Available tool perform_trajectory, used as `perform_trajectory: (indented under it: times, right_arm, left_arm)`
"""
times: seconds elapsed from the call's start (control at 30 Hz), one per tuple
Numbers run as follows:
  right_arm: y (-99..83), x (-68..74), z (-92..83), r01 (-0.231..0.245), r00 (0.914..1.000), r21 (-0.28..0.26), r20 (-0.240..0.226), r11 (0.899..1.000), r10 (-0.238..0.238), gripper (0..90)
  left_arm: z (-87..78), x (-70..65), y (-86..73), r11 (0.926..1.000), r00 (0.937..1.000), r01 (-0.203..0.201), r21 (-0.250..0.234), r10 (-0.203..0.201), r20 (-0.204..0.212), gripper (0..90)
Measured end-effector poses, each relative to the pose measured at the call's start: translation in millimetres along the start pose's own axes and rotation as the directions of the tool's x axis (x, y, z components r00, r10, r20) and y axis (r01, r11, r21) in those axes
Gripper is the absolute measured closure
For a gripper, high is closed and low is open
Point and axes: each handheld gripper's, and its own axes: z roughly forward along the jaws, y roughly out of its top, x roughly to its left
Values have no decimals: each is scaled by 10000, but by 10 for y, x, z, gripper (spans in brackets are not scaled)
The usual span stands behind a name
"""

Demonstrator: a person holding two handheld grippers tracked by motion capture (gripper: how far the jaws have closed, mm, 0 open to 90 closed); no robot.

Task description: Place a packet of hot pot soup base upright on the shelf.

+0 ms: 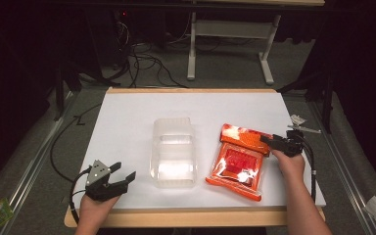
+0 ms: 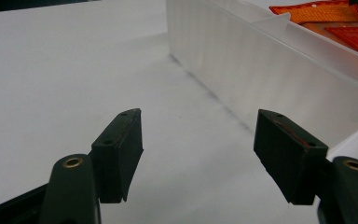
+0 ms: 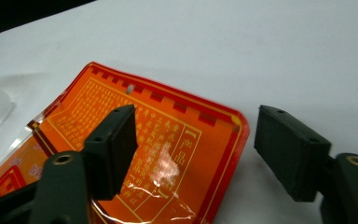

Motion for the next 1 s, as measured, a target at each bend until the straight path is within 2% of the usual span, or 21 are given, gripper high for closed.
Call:
perform_trajectory:
  times: [0.07, 0.1, 0.13, 0.17, 0.2, 0.3, 0.33, 0.4, 0.43, 0.47, 0.5, 0.53, 0.63, 0.83, 1.0]
  right_arm:
    - [-15, -6, 22, -28, 9995, 228, -304, 9997, 35, 383]
    - [-15, -6, 22, -28, 9995, 228, -304, 9997, 35, 383]
    - [-20, -4, 23, -172, 9979, 283, -620, 9995, 189, 400]
    - [-20, -4, 23, -172, 9979, 283, -620, 9995, 189, 400]
    - [-33, 3, 29, -343, 9957, 434, -850, 9985, 379, 440]
    - [-45, 15, 24, -223, 9971, 441, -720, 9988, 254, 491]
    - [-49, -2, 6, -251, 9974, 450, -658, 9987, 281, 588]
    - [-58, -17, -17, -154, 9979, 409, -619, 9990, 179, 667]
    - [-58, -17, -17, -154, 9979, 409, -619, 9990, 179, 667]
    - [-68, -10, -38, 83, 9986, 426, -529, 9991, -60, 746]
    - [-68, -10, -38, 83, 9986, 426, -529, 9991, -60, 746]
    - [-70, -9, -51, 252, 9988, 444, -440, 9987, -233, 791]
    - [-87, 22, -111, 487, 9973, 209, -564, 9986, -474, 900]
    - [-44, 115, -194, 1100, 9926, -110, -512, 9939, -1104, 900]
    - [-15, 232, -250, 1401, 9892, -365, -393, 9895, -1415, 900]
  left_arm:
    - [-5, 3, -1, 10000, 10000, 12, 6, -12, -16, 331]
    - [-7, 5, -1, 10000, 10000, 76, -25, -76, -16, 331]
    - [-15, 11, -2, 9998, 9998, 178, -67, -178, -22, 331]
    - [-15, 11, -2, 9998, 9998, 178, -67, -178, -22, 331]
    - [-18, 9, -2, 9994, 9995, 315, -108, -315, -53, 331]
    - [-12, 0, -1, 9991, 9992, 402, -163, -402, -29, 331]
    - [8, -13, 3, 9992, 9992, 387, -126, -388, -36, 332]
    - [20, -21, 7, 9992, 9993, 375, -109, -375, -26, 332]
    - [30, -28, 11, 9993, 9994, 348, -106, -348, -13, 332]
    - [37, -36, 15, 9994, 9995, 332, -101, -331, 10, 331]
    - [44, -43, 17, 9994, 9994, 338, -106, -338, 44, 331]
    - [53, -51, 16, 9993, 9994, 355, -108, -355, 53, 332]
    - [58, -65, 18, 9993, 9993, 355, -120, -353, 129, 331]
    - [49, -70, 20, 9990, 9991, 410, -185, -408, 117, 327]
    - [2, -94, -26, 9992, 9991, 398, 45, -398, 139, 302]
